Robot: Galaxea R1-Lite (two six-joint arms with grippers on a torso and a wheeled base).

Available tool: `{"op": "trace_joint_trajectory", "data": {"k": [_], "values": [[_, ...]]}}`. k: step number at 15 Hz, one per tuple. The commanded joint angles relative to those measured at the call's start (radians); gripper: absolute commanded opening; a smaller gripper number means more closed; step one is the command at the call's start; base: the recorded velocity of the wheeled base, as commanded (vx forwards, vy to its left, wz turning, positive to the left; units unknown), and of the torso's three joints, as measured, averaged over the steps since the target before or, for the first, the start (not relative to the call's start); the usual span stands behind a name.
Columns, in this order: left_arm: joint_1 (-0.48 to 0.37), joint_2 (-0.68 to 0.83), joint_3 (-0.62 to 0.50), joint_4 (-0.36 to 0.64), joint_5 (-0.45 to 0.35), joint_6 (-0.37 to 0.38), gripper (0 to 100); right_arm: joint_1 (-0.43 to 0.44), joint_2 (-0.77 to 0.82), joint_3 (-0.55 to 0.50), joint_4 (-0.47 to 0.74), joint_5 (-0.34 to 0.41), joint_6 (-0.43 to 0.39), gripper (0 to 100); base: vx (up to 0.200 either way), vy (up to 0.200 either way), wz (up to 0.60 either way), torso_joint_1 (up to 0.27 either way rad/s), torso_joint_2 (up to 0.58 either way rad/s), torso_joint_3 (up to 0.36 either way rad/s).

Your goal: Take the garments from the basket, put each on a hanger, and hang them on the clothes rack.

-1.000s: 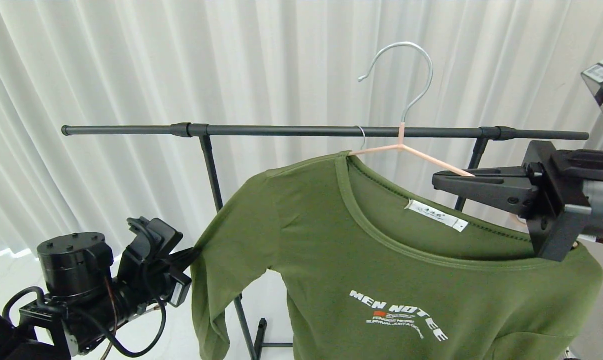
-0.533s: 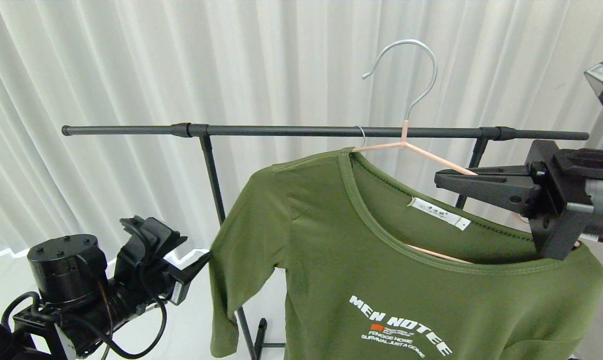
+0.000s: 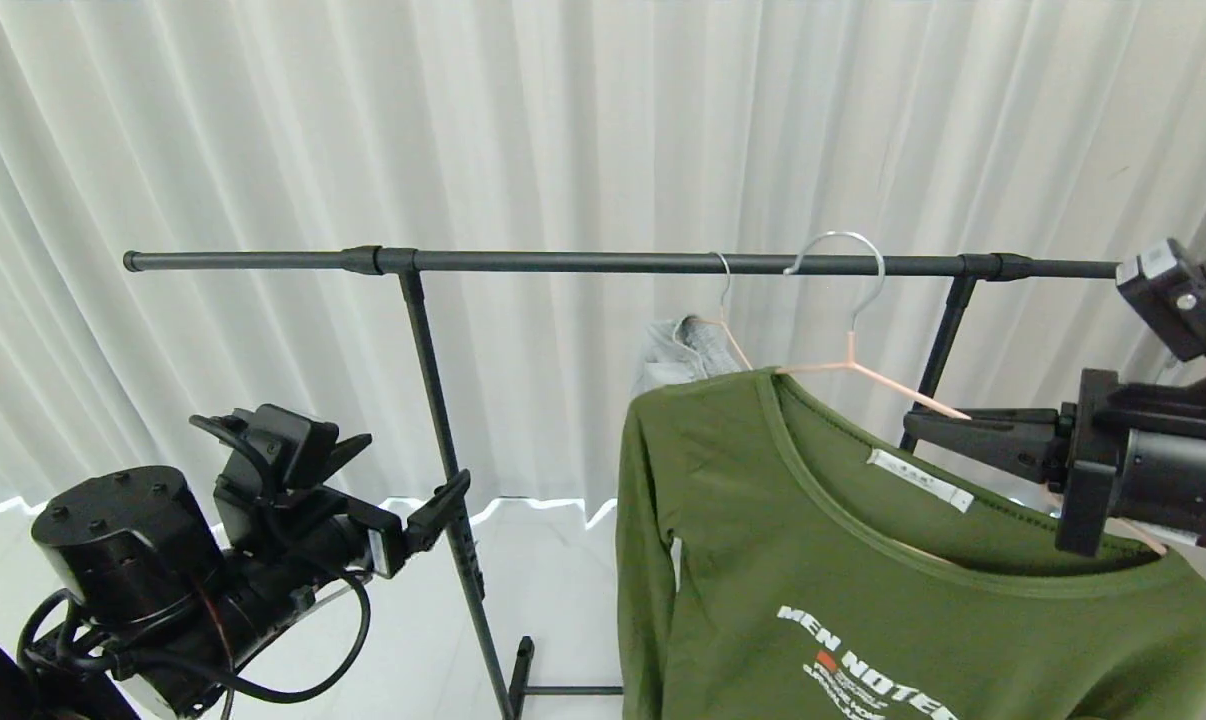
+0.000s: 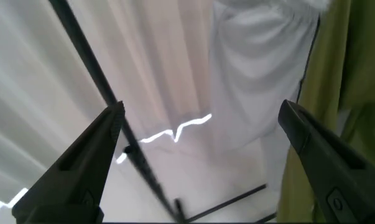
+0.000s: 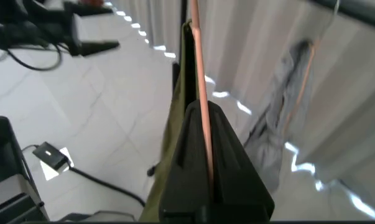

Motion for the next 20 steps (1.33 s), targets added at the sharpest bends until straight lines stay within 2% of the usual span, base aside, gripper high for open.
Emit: {"op": "trace_joint_trajectory", "data": {"k": [1,4,6,8,12,14,16,20], "values": [[-0.034,0.000,0.004,-0.002,0.048,-0.015,100,-0.037,-0.059,0.088,-0.001,-0.011,0.023,0,0.000,0.000,0.00,0.000,0.00,0.000],[-0.035,0.017,0.013,-0.002,0.128,-0.019,100,-0.132,-0.128,0.178,0.013,-0.012,0.029,0,0.000,0.000,0.00,0.000,0.00,0.000],[-0.031,0.023,0.015,-0.002,0.154,-0.021,100,-0.198,-0.182,0.196,0.080,-0.011,0.030,0,0.000,0.000,0.00,0.000,0.00,0.000],[-0.031,0.021,0.029,-0.008,0.160,-0.022,100,-0.206,-0.233,0.233,0.126,-0.008,0.041,0,0.000,0.000,0.00,0.000,0.00,0.000],[-0.041,0.017,0.061,-0.056,0.162,-0.013,100,-0.209,-0.309,0.266,0.134,-0.018,0.050,0,0.000,0.000,0.00,0.000,0.00,0.000],[-0.041,0.015,0.063,-0.056,0.162,-0.013,100,-0.212,-0.375,0.266,0.199,-0.046,0.067,0,0.000,0.000,0.00,0.000,0.00,0.000],[-0.068,0.014,0.070,-0.056,0.162,-0.013,100,-0.212,-0.420,0.269,0.266,-0.041,0.067,0,0.000,0.000,0.00,0.000,0.00,0.000],[-0.071,0.007,0.079,-0.056,0.164,-0.021,100,-0.213,-0.432,0.299,0.246,-0.044,0.078,0,0.000,0.000,0.00,0.000,0.00,0.000]]}}
